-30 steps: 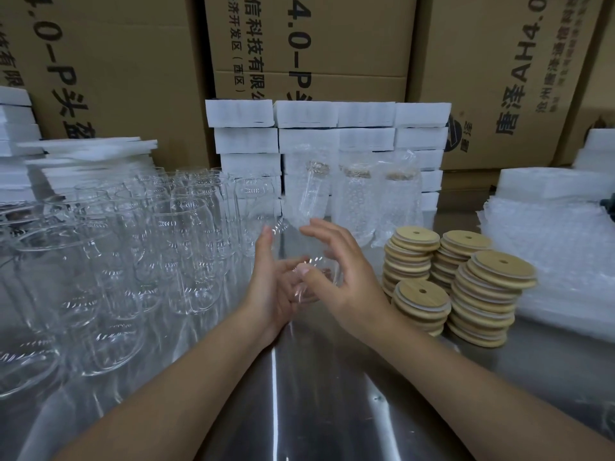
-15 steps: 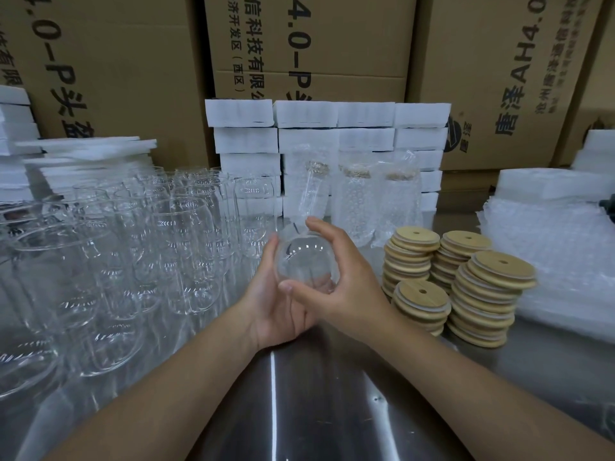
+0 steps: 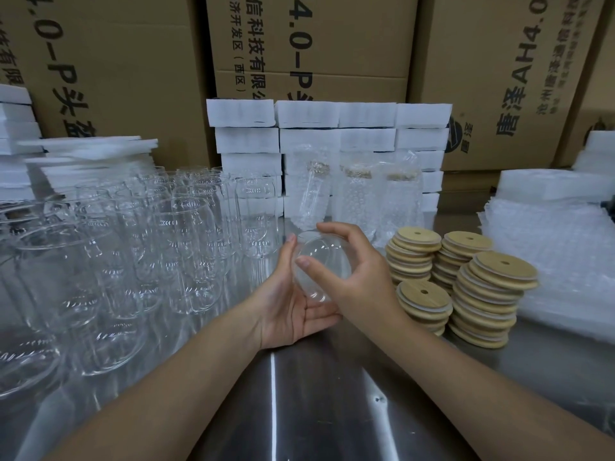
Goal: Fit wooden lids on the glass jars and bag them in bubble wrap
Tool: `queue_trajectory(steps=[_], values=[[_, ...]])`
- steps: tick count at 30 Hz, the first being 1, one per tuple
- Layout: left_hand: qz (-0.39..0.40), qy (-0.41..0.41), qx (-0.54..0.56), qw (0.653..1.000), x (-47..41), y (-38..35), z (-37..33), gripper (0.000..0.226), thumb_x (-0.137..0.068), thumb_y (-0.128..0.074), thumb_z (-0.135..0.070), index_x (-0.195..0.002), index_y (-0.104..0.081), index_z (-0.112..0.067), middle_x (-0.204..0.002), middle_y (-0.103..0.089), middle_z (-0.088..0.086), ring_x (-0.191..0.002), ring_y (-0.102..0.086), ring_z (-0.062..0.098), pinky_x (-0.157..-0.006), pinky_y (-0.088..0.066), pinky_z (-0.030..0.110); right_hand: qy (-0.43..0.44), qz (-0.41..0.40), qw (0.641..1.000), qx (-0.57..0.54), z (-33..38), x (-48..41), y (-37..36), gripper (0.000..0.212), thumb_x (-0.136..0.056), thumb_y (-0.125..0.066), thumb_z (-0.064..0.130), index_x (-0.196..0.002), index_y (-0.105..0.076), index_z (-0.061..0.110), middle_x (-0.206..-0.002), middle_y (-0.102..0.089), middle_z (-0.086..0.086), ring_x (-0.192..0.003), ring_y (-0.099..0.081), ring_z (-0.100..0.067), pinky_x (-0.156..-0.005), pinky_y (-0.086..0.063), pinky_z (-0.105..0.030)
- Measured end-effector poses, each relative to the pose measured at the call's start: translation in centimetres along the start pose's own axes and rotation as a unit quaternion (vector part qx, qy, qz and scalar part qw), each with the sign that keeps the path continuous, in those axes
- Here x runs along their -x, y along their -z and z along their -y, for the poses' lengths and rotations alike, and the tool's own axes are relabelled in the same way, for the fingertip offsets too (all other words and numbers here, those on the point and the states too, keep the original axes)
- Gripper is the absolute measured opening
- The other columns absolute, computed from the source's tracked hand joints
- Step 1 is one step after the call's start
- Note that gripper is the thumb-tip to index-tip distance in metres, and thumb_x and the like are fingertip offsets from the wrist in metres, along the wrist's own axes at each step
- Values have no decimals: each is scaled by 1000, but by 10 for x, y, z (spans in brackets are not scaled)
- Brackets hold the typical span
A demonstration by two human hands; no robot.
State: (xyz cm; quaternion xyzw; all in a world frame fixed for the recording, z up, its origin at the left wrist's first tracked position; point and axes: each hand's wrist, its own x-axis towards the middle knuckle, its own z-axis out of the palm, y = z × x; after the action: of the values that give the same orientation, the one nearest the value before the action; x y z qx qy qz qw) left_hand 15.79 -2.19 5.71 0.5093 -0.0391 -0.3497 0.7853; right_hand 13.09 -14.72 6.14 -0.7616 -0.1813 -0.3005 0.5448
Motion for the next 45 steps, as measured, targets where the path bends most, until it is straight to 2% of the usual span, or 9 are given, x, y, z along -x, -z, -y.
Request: queue_trajectory(steps=[5, 13, 22, 27, 30, 36, 39, 41, 45], values=[[-26, -1, -29, 999, -3, 2, 1, 99, -71, -32, -91, -103, -66, -3, -81, -71, 14, -75, -72, 21, -75, -58, 30, -4, -4, 1000, -8, 0, -1, 0, 46, -71, -70, 49, -112, -60, 30, -114, -64, 15, -113, -56, 0, -101, -45, -32], [-51, 0, -46, 998, -5, 0, 1, 99, -68, -31, -92, -100, -69, -7, -82, -70, 11, -82, -68, 20, -76, -57, 29, -10, -10, 999, -33, -1, -2, 0, 34, -79, -68, 46, -108, -61, 29, -112, -66, 9, -112, -59, -8, -99, -45, -43], [-57, -2, -59, 997, -6, 1, 2, 97, -71, -30, -91, -103, -69, -8, -80, -70, 9, -80, -68, 18, -69, -58, 27, -1, -14, 999, -42, 0, -3, -1, 17, -84, -61, 42, -100, -59, 38, -106, -67, 11, -105, -62, -8, -95, -48, -42], [-55, -12, -68, 996, -8, 2, 2, 94, -74, -29, -90, -101, -69, -10, -77, -71, 7, -76, -68, 17, -70, -55, 29, 6, -23, 999, -43, -1, -3, -1, 31, -88, -49, 43, -107, -63, 22, -104, -67, 9, -97, -62, 1, -90, -49, -27], [-54, -19, -71, 996, -9, 3, 3, 93, -75, -27, -90, -102, -68, -11, -77, -72, 7, -71, -70, 15, -65, -56, 28, 14, -28, 998, -49, -4, -4, -2, 28, -99, -42, 32, -109, -64, 17, -105, -67, 8, -101, -61, -2, -91, -47, -25], [-62, -88, -57, 993, -13, -1, 9, 85, -76, -24, -86, -118, -63, -23, -88, -74, 6, -81, -73, 17, -75, -54, 30, -7, -62, 989, -133, -6, -6, 1, 35, -83, -36, 16, -107, -62, 21, -130, -58, 2, -124, -47, 5, -104, -36, -17], [-66, -160, -46, 984, -13, -4, 13, 79, -69, -30, -82, -133, -46, -39, -92, -76, 1, -91, -72, 16, -76, -54, 33, -38, -70, 987, -142, -7, -9, 4, 36, -80, -40, 19, -108, -62, 26, -134, -52, 9, -127, -42, 6, -109, -33, -23], [-72, -197, -42, 977, -14, -4, 13, 80, -65, -37, -78, -138, -39, -46, -99, -75, 4, -99, -71, 19, -72, -57, 34, -58, -68, 987, -133, -8, -11, 3, 24, -88, -50, 23, -108, -60, 32, -133, -53, 8, -126, -45, 1, -111, -34, -31], [-74, -224, -20, 972, -14, -4, 10, 59, -62, -48, -72, -113, -61, -43, -127, -62, 21, -103, -66, 27, -73, -58, 39, -74, -18, 992, -100, -11, -10, 0, 34, -96, -56, 24, -129, -51, 31, -135, -54, 1, -124, -51, -9, -106, -43, -33]])
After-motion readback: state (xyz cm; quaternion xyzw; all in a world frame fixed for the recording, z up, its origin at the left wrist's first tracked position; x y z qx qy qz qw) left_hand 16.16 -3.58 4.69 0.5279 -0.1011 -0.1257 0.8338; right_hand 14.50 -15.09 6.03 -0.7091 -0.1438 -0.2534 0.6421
